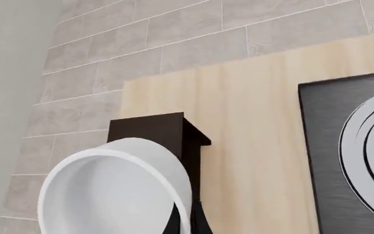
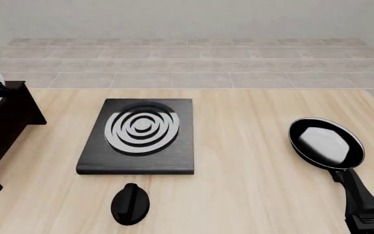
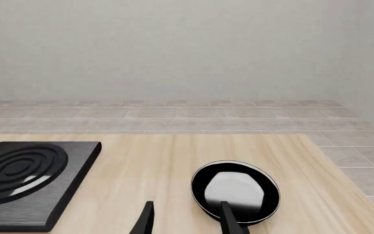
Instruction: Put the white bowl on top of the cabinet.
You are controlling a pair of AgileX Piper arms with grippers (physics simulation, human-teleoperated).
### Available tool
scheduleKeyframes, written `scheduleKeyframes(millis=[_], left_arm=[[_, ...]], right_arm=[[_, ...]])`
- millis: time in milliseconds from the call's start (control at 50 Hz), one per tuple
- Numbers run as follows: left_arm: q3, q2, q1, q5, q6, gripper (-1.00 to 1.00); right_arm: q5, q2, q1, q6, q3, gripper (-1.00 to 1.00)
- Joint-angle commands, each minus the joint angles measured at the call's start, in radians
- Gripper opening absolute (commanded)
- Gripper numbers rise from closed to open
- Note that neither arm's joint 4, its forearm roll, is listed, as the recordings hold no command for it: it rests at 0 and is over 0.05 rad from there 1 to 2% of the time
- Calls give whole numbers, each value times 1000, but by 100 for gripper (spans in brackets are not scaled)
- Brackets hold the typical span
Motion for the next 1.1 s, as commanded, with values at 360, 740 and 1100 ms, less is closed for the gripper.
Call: scheduleKeyframes(millis=[360,740,1100], left_arm=[[12,110,119,-112,-21,-100],[42,219,121,-177,-5,-100],[5,199,70,-125,-21,-100]], right_arm=[[0,0,0,0,0,100],[0,0,0,0,0,100],[0,0,0,0,0,100]])
